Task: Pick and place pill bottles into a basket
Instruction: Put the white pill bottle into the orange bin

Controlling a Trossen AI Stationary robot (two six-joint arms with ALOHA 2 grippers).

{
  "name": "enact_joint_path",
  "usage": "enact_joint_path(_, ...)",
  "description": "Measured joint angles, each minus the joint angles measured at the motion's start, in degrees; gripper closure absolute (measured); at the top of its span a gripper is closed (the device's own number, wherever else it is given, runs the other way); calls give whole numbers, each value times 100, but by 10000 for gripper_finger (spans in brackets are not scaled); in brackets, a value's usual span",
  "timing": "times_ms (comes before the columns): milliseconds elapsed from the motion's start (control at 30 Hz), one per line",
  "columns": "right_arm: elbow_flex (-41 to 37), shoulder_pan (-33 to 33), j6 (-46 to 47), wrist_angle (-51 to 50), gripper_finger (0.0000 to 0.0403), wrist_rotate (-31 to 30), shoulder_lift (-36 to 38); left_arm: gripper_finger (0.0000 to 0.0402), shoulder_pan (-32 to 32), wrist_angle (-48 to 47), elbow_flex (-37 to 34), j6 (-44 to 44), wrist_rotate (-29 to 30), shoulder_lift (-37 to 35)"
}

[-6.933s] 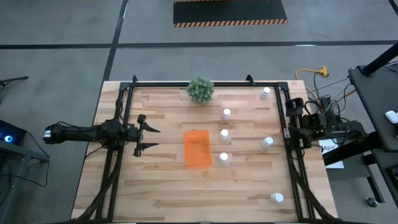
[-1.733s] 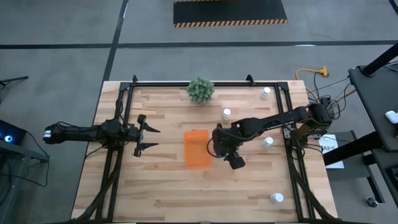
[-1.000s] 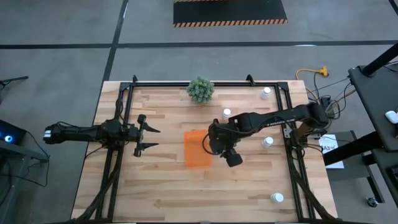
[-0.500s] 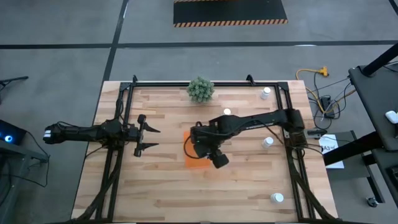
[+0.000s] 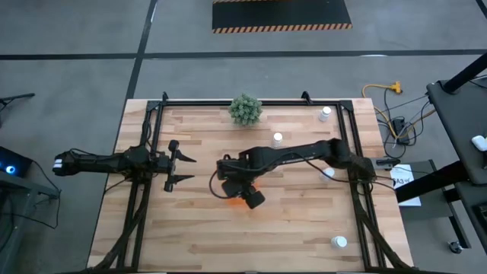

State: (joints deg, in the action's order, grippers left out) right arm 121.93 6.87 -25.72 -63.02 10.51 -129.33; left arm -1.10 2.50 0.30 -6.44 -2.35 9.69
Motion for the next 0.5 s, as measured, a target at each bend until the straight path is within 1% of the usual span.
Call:
enact_joint_path(200, -26, -24, -93, 261, 255, 50, -150, 157, 1, -7, 0, -1, 0, 13)
enact_joint_path(333, -36, -40, -112, 496, 255, 382, -189, 157, 2, -2, 0, -2, -2, 39)
enact_joint_path(500, -44, -37, -154, 580, 255, 456, -339, 157, 0, 3, 0, -2, 0, 78)
